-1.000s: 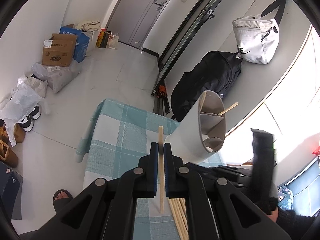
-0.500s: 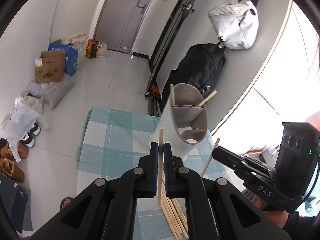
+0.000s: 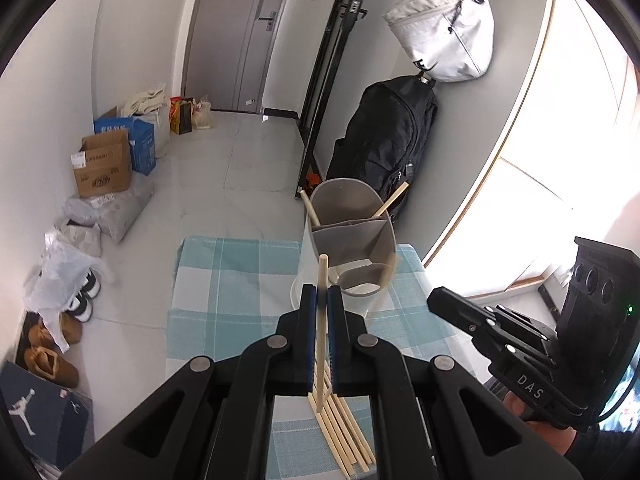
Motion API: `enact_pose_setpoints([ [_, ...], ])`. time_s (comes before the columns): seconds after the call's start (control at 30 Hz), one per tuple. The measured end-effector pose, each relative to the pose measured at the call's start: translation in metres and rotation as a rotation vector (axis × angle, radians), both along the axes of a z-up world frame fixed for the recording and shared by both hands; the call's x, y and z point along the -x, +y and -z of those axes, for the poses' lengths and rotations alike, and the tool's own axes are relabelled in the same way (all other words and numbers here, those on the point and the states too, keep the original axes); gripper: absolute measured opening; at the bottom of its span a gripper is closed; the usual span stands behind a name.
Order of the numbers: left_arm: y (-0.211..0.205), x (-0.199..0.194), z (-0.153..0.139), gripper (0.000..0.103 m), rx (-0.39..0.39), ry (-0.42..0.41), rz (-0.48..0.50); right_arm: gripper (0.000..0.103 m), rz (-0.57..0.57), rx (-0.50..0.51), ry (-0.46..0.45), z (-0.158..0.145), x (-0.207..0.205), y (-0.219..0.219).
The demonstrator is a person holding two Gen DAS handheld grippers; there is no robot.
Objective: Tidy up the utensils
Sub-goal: 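Lower the left chopstick toward the holder while the right gripper lifts its chopstick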
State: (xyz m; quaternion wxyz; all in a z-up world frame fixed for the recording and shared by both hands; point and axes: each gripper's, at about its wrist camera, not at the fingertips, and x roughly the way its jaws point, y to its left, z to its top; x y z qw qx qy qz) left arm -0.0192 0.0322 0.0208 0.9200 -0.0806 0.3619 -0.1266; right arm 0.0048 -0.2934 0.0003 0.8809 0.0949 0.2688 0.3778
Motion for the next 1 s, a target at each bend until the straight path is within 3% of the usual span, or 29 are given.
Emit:
enact_pose_setpoints([
  [0.2, -0.001, 0.000, 0.007, 0.001, -0.010, 0.021, -0.007, 0.000, -0.014, 0.004, 0.092, 0.020, -0.003, -0.007],
  [0.43, 0.003, -0.005, 0.015, 0.001, 0.016, 0.046, -0.018, 0.004, 0.036, 0.038, 0.334, 0.068, -0.024, -0.023],
  [0.57, 0.007, -0.005, 0.014, 0.001, 0.012, 0.028, -0.030, 0.028, 0.076, 0.030, 0.419, 0.080, -0.037, -0.043],
  [0.67, 0.014, -0.008, 0.017, 0.001, 0.031, 0.018, -0.047, 0.042, 0.066, 0.096, 0.433, 0.083, -0.046, -0.045],
  [0.8, 0.027, -0.012, 0.027, 0.001, 0.066, 0.029, -0.076, 0.042, -0.084, 0.310, 0.356, 0.085, -0.044, -0.013],
  [0.93, 0.045, -0.014, 0.036, 0.001, 0.118, 0.037, -0.106, 0.042, -0.388, 0.584, 0.130, 0.089, -0.017, 0.048],
  [1.0, 0.052, -0.012, 0.036, 0.001, 0.122, 0.023, -0.122, 0.039, -0.514, 0.671, 0.078, 0.097, -0.009, 0.071],
])
